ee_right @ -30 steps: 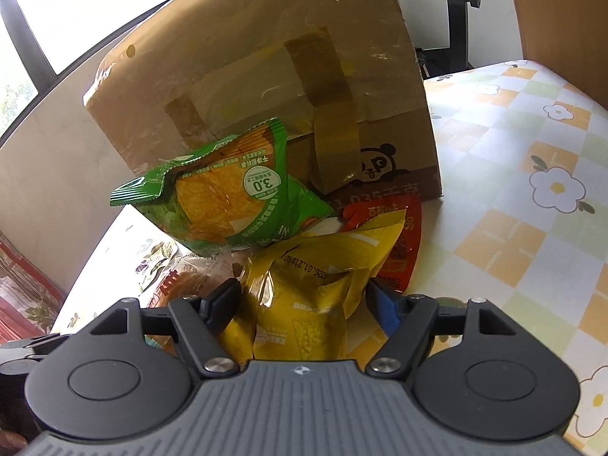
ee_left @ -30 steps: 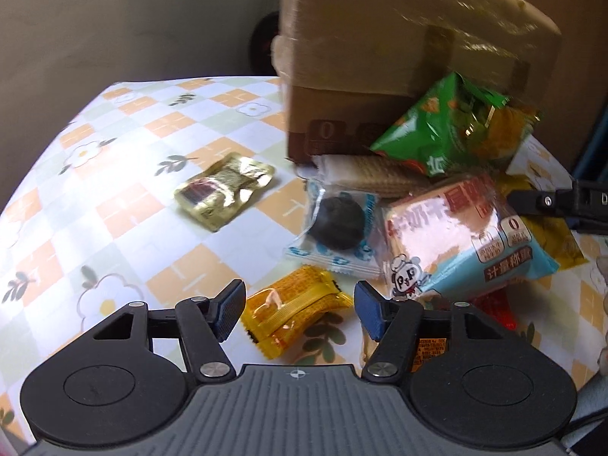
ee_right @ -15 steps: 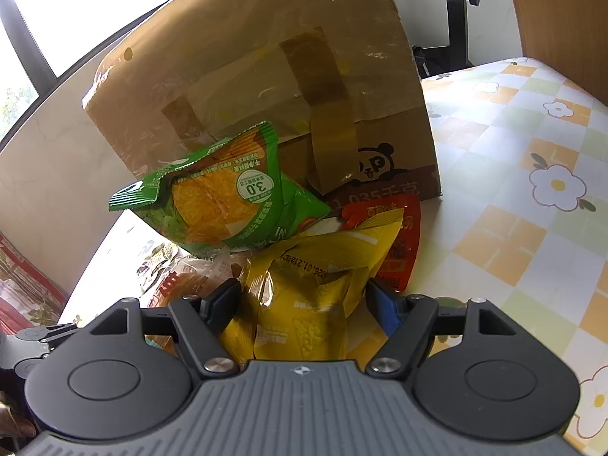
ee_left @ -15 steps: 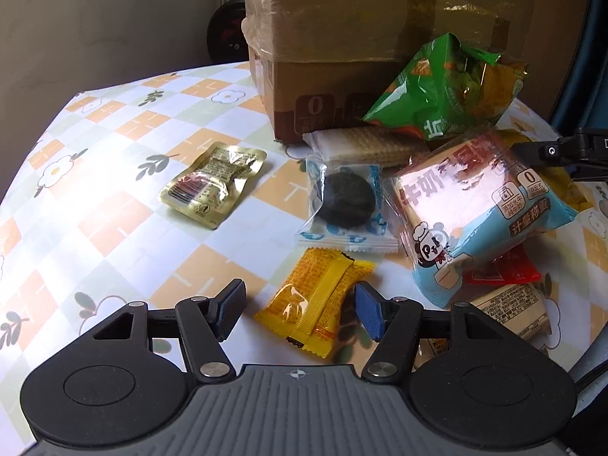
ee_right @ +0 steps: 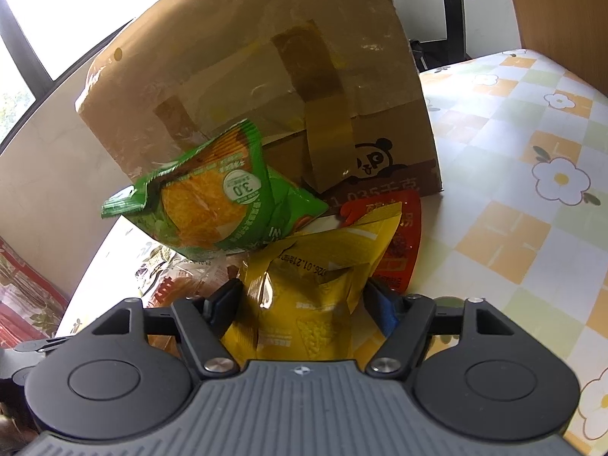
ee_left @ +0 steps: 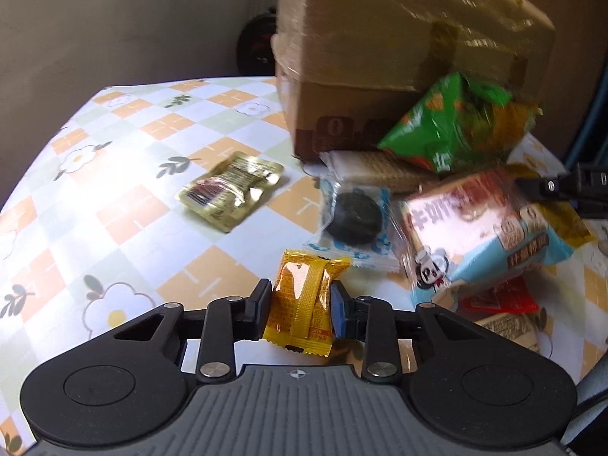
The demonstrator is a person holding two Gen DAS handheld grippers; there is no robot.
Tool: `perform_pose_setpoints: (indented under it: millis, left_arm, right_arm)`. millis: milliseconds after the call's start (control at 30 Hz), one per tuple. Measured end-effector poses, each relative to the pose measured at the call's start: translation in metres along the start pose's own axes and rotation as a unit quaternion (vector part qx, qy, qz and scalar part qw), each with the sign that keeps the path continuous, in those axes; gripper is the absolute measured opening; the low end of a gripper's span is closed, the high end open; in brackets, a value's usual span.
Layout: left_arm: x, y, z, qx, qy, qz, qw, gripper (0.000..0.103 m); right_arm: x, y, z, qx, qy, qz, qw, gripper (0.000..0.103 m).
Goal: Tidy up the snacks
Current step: 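Grasp the yellow-wrapped cake with the left tool while the right tool grasps the yellow chip bag, then lift both snacks over the cardboard box and open both tools to drop them in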
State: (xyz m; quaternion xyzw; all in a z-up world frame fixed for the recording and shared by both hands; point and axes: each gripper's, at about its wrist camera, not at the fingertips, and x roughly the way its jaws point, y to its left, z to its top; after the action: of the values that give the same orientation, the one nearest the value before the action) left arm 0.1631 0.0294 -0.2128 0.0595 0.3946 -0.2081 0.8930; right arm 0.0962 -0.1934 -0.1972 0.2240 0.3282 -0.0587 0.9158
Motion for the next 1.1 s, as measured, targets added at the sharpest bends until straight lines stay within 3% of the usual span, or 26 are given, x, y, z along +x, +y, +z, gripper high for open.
perform_pose_setpoints:
  millis: [533,833,1100]
  left_arm:
    - [-0.035,0.005,0.016,-0.068,-0.072,0.002,0.9950,0.034]
    - [-0.052,-0.001,0.044,-0.072,-0.114,-0.004,0.9908,0.034]
    - [-0.068,-0.014,0.074,-0.057,-0.153,-0.013,0.9865,0.035]
  right_arm:
    - [-0.044,-0.007,0.007,-0.075,-0.048,-0.067,0.994,0.067]
    - [-0.064,-0.010,0.017,-0.093,-0.095,-0.110,0.985,0.067]
    - [-0.090,-0.003,0.041,-0.105,-0.154,-0.111,0.976,0.067]
